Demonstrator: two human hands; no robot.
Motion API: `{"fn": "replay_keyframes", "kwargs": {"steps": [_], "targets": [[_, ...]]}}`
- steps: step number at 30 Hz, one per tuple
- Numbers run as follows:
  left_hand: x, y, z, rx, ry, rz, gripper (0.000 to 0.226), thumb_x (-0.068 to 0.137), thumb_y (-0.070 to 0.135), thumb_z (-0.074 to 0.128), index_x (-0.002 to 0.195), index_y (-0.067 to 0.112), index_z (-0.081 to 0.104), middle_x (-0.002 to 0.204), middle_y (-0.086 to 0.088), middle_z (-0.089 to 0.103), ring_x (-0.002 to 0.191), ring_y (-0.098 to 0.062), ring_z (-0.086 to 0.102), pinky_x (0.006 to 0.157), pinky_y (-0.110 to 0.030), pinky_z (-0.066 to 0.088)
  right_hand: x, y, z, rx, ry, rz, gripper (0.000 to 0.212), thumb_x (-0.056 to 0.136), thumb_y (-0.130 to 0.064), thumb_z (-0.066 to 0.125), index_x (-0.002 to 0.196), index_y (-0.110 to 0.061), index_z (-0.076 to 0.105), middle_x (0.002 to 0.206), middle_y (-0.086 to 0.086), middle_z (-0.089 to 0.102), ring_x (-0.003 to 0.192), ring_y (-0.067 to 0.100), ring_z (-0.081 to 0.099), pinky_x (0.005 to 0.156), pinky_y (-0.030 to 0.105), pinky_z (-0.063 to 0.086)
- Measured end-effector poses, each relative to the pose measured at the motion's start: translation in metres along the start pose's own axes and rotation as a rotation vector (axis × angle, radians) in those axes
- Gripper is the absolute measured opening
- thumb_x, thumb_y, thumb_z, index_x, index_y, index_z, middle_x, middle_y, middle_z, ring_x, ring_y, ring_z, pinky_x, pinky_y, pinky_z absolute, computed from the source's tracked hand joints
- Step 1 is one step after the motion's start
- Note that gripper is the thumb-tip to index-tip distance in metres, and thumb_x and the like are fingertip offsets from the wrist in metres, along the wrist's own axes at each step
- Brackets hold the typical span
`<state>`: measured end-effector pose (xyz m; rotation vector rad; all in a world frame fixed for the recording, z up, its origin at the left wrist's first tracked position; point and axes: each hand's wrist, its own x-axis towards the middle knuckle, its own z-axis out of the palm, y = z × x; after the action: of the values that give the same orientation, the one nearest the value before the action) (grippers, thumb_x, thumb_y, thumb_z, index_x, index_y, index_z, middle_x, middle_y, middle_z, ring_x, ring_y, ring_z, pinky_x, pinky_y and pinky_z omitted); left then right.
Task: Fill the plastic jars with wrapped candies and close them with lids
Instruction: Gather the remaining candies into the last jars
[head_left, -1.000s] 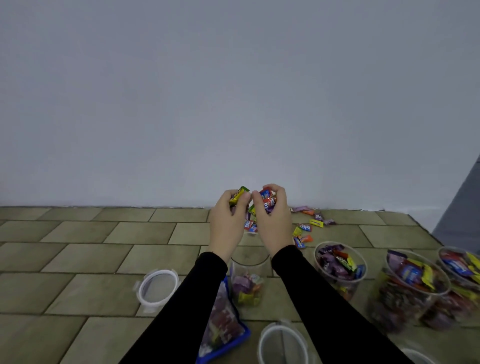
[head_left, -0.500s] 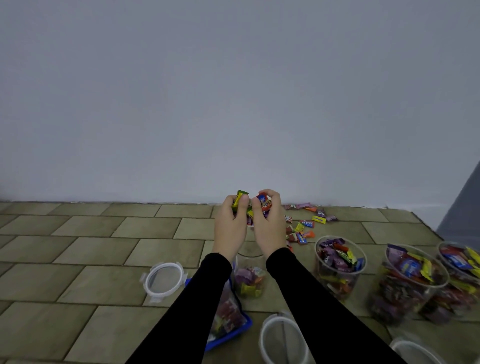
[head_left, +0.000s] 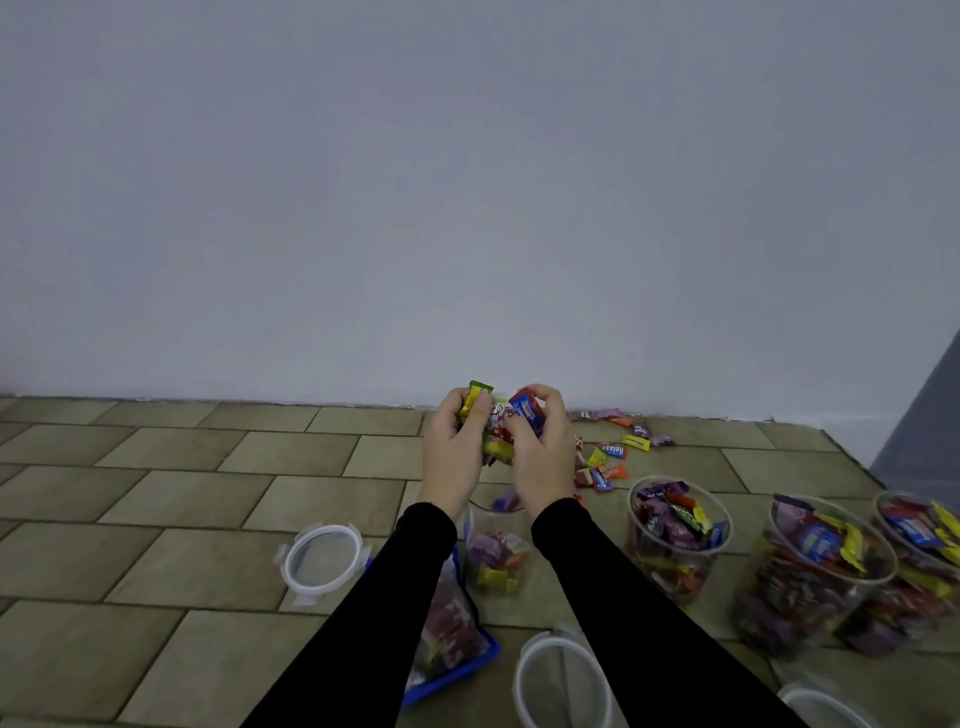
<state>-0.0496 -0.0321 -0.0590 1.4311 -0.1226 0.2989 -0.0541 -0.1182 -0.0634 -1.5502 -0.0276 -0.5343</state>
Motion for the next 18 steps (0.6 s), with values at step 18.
{"fn": "replay_keyframes", "kwargs": {"steps": [18], "targets": [[-0.0019, 0.0022, -0.004, -0.074, -0.104, 0.085, 0.006, 0.076, 0.01, 0.055, 0.072, 0.005, 0.055, 0.061, -0.005, 0.051, 0.052, -0.016, 0.048, 0.044, -0.021, 0.039, -0.0006, -0.0009, -0.0006, 0.014, -0.043, -0.07, 0.025, 0.072, -0.02, 0.053, 0.048, -0.015, 0.05, 0.041, -0.01, 0.044, 0.044, 0.003, 0.039, 0.046, 0.014, 0.029]]}}
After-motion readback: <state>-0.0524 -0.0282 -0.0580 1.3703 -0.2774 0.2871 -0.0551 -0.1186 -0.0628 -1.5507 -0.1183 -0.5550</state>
